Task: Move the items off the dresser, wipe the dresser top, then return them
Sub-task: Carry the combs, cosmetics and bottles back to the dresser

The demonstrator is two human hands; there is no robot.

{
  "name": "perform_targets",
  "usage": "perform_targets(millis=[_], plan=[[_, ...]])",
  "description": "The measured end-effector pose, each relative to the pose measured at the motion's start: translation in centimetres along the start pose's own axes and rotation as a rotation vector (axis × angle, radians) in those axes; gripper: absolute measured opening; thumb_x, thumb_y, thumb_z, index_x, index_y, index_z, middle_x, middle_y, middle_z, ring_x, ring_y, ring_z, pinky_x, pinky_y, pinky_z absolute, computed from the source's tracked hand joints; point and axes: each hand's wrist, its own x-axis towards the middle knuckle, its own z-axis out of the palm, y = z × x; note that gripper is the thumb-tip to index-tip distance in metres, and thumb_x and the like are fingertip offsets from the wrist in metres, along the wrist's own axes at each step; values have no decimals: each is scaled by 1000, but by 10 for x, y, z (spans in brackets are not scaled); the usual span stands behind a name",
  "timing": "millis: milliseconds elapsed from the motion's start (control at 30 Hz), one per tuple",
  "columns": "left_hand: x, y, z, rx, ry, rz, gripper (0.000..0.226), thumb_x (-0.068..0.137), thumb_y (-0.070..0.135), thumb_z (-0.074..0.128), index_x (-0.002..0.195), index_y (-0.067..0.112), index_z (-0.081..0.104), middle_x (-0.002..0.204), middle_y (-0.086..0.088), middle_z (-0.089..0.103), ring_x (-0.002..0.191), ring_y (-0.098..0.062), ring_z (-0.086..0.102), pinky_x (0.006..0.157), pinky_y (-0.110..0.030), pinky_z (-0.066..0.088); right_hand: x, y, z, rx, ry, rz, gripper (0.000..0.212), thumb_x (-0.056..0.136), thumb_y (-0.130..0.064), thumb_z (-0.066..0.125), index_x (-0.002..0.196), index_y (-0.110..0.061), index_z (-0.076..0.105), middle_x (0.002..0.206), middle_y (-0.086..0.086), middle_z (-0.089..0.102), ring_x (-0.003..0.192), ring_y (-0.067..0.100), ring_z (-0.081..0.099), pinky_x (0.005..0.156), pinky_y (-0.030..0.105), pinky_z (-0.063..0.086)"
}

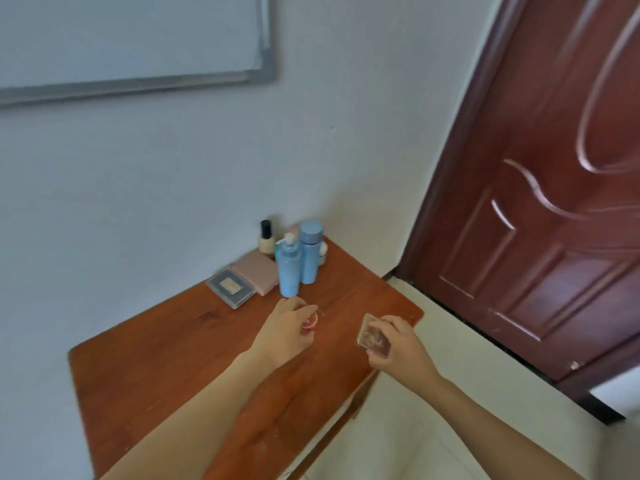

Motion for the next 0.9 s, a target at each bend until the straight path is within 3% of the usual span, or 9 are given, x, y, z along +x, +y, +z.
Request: perform_targets(millis=[167,300,400,533,667,800,900], plan=[[15,97,45,-24,21,144,43,84,14,58,127,14,54,119,-3,52,106,-20,46,96,-28,39,-66,66,-55,2,138,108,55,77,-25,65,129,-15,48,123,2,47,116,13,42,88,6,26],[22,202,109,-63,-58,235,38,85,14,55,123,14,56,120,-3,52,108,-20,44,93,-19,33,-148,141,-100,4,228,247,58,71,-30,63,125,-12,52,124,6,51,118,21,44,93,11,24],[23,283,164,-112,-187,336,43,84,13,57,126,12,53,124,-7,50,114,-21,45,86,-12,26,-213,191,-134,8,304,367,60,76,-21,67,131,-13,44,130,4,48,122,21,41,96,11,23],[4,406,231,-194,-334,556,37,78,16,59,114,8,62,112,-11,56,105,-24,52,92,-24,40,-320,248,-175,11,449,638,76,77,-22,67,141,-20,27,130,3,45,118,18,43,93,17,32],[-8,500,273,-194,-383,762,39,80,14,61,119,12,59,114,-7,54,104,-23,49,94,-32,42,-401,283,-209,4,594,810,88,76,-21,69,144,-25,13,119,5,52,110,20,46,86,22,36],[-13,565,303,-235,-415,882,47,82,14,60,128,14,53,116,-6,54,109,-23,47,96,-27,38,-453,312,-230,23,706,926,94,75,-17,70,145,-20,7,125,5,49,114,22,43,86,22,35],[-4,597,327,-271,-467,919,51,82,15,61,131,16,48,118,-3,53,111,-20,44,90,-18,31,-475,338,-244,-11,740,972,93,75,-18,70,145,-19,9,123,4,50,113,21,44,80,19,32]])
